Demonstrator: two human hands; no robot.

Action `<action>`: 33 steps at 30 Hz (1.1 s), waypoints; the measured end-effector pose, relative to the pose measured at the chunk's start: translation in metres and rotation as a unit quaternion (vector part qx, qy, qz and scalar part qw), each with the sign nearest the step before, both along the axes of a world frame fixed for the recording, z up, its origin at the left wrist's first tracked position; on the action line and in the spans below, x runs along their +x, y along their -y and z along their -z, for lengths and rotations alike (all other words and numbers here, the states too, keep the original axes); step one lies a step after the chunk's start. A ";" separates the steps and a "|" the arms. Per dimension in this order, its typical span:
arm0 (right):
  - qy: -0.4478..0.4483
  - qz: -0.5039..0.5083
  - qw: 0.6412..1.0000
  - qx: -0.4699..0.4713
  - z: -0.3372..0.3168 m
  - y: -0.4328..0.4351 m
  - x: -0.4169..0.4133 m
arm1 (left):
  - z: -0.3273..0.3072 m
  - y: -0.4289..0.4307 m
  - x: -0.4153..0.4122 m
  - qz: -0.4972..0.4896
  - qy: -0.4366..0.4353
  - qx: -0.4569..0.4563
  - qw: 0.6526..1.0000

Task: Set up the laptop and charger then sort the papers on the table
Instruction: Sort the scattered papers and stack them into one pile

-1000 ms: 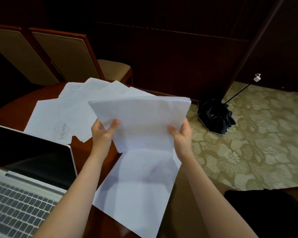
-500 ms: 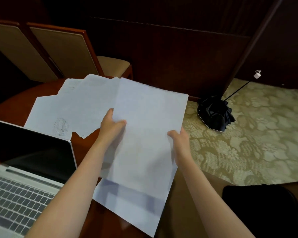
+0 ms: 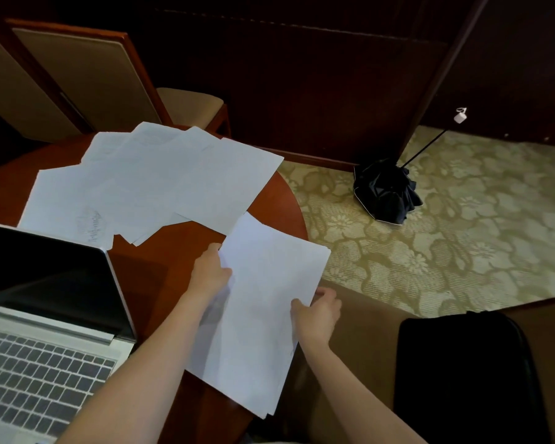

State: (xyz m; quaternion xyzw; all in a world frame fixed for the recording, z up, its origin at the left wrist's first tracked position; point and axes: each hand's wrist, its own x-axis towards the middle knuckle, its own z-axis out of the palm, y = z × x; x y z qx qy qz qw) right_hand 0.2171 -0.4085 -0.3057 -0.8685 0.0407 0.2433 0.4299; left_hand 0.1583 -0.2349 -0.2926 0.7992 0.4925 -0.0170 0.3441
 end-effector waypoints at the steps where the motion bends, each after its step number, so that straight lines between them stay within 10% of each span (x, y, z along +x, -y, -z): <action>1: -0.003 0.009 1.000 -0.013 0.001 0.000 0.001 | 0.000 0.001 0.001 0.005 -0.030 0.034 0.999; 11: -0.143 0.023 0.984 0.106 0.000 -0.032 0.014 | 0.008 -0.002 0.004 -0.069 -0.036 -0.038 0.996; 20: 0.075 -0.139 0.987 0.034 -0.028 -0.101 0.065 | -0.015 -0.056 0.021 -0.158 0.043 -0.080 0.983; 33: 0.197 -0.509 0.816 -0.191 -0.015 -0.241 0.088 | -0.004 -0.124 0.015 -0.300 0.050 -0.139 0.942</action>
